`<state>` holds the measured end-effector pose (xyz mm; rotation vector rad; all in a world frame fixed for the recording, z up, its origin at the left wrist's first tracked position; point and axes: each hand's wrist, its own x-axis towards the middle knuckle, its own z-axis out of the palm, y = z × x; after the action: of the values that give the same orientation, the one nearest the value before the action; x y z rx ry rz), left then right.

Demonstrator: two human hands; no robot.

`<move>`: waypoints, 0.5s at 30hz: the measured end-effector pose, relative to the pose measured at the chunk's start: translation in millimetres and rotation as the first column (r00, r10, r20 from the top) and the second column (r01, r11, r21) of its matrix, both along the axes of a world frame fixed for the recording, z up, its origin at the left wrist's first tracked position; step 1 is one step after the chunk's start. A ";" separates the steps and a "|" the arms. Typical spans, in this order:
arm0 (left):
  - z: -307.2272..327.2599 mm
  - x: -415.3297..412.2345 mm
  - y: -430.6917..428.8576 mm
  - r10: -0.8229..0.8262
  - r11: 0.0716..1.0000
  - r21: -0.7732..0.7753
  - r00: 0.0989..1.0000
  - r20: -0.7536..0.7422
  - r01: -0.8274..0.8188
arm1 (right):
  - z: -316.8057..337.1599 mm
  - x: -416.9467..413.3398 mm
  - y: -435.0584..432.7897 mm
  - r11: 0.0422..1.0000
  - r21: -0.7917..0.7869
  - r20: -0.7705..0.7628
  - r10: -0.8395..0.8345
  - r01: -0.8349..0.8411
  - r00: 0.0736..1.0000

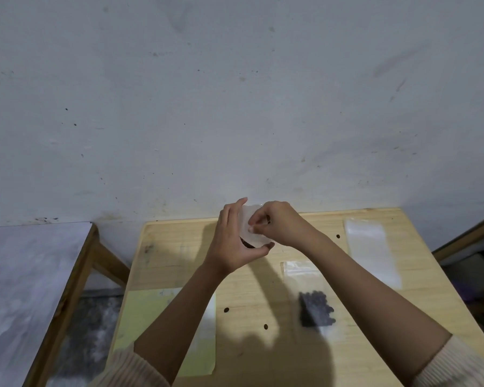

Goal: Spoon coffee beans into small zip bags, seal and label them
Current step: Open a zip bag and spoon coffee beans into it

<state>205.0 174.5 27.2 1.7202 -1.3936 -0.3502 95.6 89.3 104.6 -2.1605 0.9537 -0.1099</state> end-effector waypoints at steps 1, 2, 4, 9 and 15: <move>0.2 0.1 0.4 0.012 1.000 -0.005 1.000 0.027 -0.011 | 0.3 1.3 1.0 1.000 -0.006 -0.006 -0.011 0.011 1.000; 0.3 0.3 0.9 0.026 1.000 -0.014 0.998 0.049 -0.025 | 0.5 2.9 2.2 1.000 -0.017 -0.016 -0.020 0.020 1.000; 0.5 0.7 1.9 0.051 0.998 -0.035 0.996 0.075 -0.049 | 0.6 6.0 5.2 0.998 -0.044 -0.033 -0.036 0.035 0.999; -3.6 4.1 7.7 0.089 0.991 -0.106 0.992 0.086 -0.080 | 1.7 10.7 8.6 0.994 -0.101 -0.034 -0.040 0.036 0.999; -8.3 10.5 9.9 0.086 0.986 -0.150 0.990 0.108 -0.070 | 2.7 12.4 6.0 0.999 -0.049 -0.012 -0.001 0.001 1.000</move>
<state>215.5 184.4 19.0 1.6905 -1.3932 -0.1045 108.0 95.3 107.3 -2.2080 0.9682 -0.1218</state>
